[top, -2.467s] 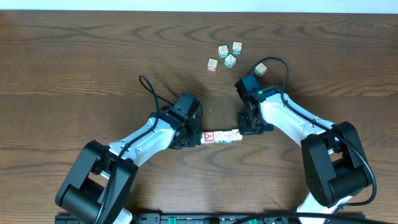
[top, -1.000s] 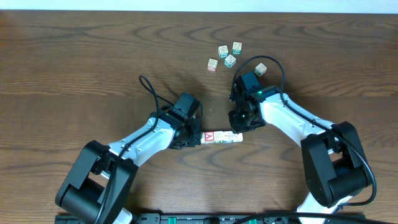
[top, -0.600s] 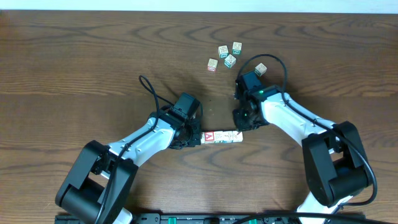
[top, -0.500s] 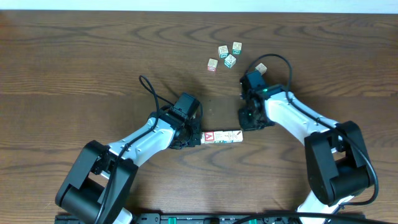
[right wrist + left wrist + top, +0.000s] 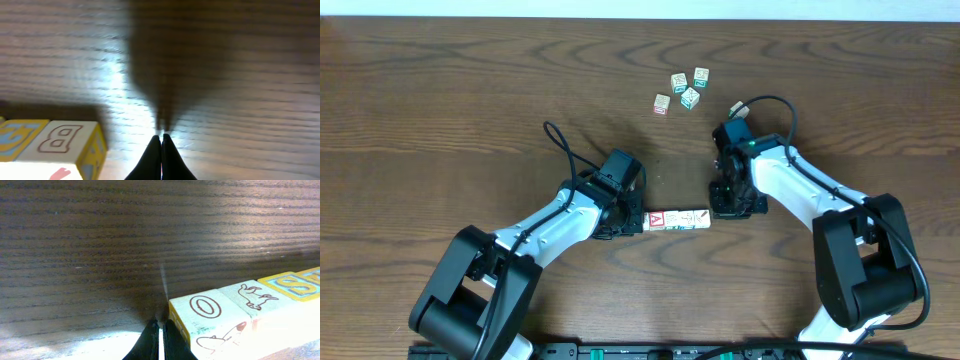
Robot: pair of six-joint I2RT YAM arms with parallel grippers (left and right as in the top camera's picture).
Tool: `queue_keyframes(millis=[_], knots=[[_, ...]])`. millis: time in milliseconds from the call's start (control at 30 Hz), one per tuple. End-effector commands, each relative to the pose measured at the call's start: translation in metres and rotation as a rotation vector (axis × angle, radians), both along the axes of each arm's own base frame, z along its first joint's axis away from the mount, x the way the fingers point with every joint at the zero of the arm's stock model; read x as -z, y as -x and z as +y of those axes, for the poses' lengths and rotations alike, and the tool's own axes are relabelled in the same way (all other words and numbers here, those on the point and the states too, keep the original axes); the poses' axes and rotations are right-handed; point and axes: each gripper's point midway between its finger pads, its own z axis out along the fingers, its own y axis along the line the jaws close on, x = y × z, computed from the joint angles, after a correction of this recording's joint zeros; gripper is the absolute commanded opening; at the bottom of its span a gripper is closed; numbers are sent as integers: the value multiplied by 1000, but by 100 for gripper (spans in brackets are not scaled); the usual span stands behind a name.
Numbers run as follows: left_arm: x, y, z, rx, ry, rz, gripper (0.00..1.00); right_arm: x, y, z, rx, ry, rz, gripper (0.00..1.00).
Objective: Lift 5 blocks
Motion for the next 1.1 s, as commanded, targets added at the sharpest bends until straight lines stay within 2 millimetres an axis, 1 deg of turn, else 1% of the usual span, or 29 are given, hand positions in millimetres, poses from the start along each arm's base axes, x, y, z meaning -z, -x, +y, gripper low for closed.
queue_keyframes(millis=[0, 167, 467, 600, 767, 933, 1067], knots=[[-5, -2, -4, 4, 17, -5, 7, -2, 5, 12, -1, -42, 19, 1], [-5, -2, -4, 5, 16, -4, 7, -3, 6, 25, -23, -117, 26, 1], [-5, -2, -4, 5, 16, -4, 7, -3, 6, 25, -45, -117, 22, 1], [-5, -2, -5, 5, 17, -4, 7, -1, -1, 19, -50, -81, -13, 1], [-4, -1, -4, 5, 14, 0, 7, 2, 2, 20, -55, -84, -9, 1], [-5, -1, -4, 4, 15, -1, 7, 3, 9, 34, -84, -118, 1, 1], [-5, -1, -4, 4, 15, -1, 7, 3, 9, 46, -116, -133, -14, 1]])
